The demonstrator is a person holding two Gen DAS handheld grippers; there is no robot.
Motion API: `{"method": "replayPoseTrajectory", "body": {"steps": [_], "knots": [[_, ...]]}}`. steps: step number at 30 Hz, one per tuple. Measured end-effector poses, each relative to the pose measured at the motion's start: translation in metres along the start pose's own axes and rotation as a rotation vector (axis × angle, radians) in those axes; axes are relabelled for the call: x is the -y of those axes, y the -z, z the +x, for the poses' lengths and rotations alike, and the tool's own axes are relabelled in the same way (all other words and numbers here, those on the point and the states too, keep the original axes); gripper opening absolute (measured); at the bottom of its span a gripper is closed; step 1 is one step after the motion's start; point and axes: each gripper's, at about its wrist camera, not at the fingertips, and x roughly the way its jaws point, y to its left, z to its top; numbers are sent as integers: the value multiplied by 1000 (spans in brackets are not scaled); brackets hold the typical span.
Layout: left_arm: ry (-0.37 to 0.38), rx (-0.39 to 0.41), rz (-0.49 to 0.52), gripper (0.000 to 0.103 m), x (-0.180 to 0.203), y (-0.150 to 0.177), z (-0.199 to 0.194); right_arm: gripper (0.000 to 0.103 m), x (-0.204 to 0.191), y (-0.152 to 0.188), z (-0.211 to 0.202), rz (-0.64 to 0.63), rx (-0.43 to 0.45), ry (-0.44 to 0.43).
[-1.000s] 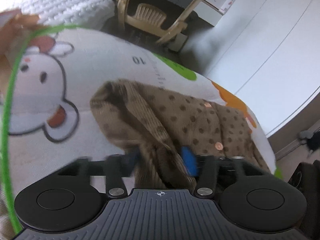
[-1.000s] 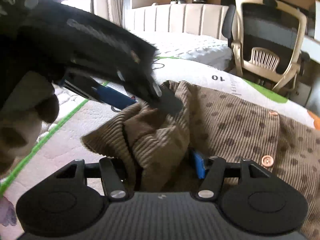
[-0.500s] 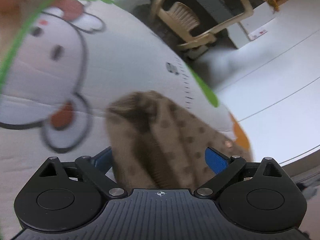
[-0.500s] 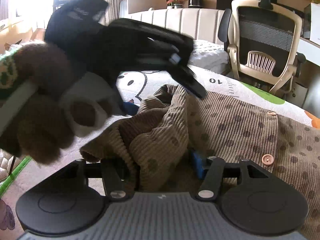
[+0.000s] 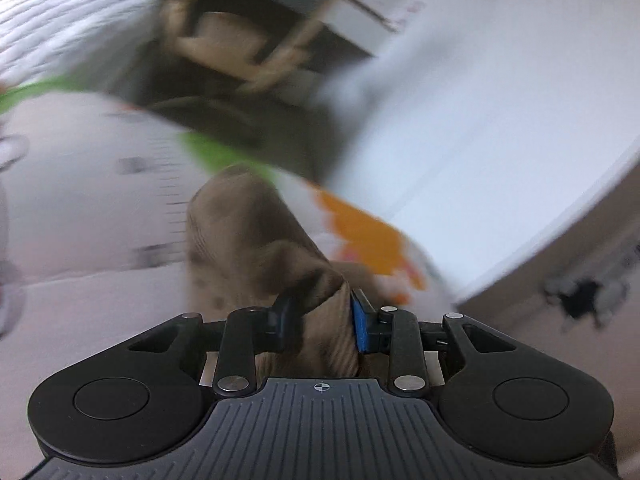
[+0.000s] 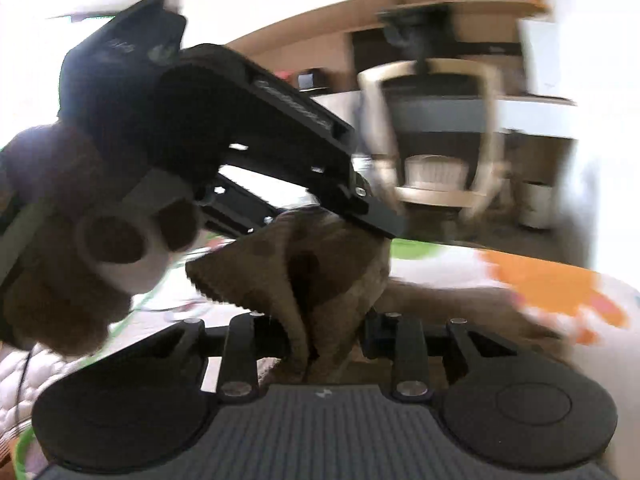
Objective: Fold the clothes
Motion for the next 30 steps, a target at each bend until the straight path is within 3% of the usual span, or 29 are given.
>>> {"method": "replayPoseTrajectory", "body": {"steps": [1, 3, 5, 6, 8, 13, 15, 19, 23, 28, 30], "knots": [[25, -15, 22, 37, 16, -2, 12, 30, 17, 2, 2, 36, -9, 40], [56, -46, 61, 53, 40, -2, 35, 31, 51, 14, 2, 105, -57, 114], [68, -52, 107, 60, 57, -1, 47, 31, 76, 29, 6, 152, -122, 176], [63, -42, 132, 69, 61, -1, 49, 34, 87, 32, 12, 164, -146, 188], [13, 3, 177, 77, 60, 0, 42, 42, 95, 36, 13, 164, -161, 187], [-60, 13, 135, 89, 20, 18, 41, 48, 101, 26, 11, 86, -153, 181], [-86, 11, 108, 89, 2, 27, 42, 64, 111, 22, 19, 48, -150, 211], [-138, 6, 55, 90, -34, 44, 43, 79, 137, 13, 41, 94, -151, 312], [-153, 10, 45, 90, -51, 49, 32, 83, 154, 29, 53, 280, -205, 201], [-163, 18, 43, 91, -66, 52, 15, 83, 108, 28, 66, 225, -212, 78], [-167, 21, 42, 86, -72, 53, 8, 83, 83, 26, 77, 196, -221, 26]]}}
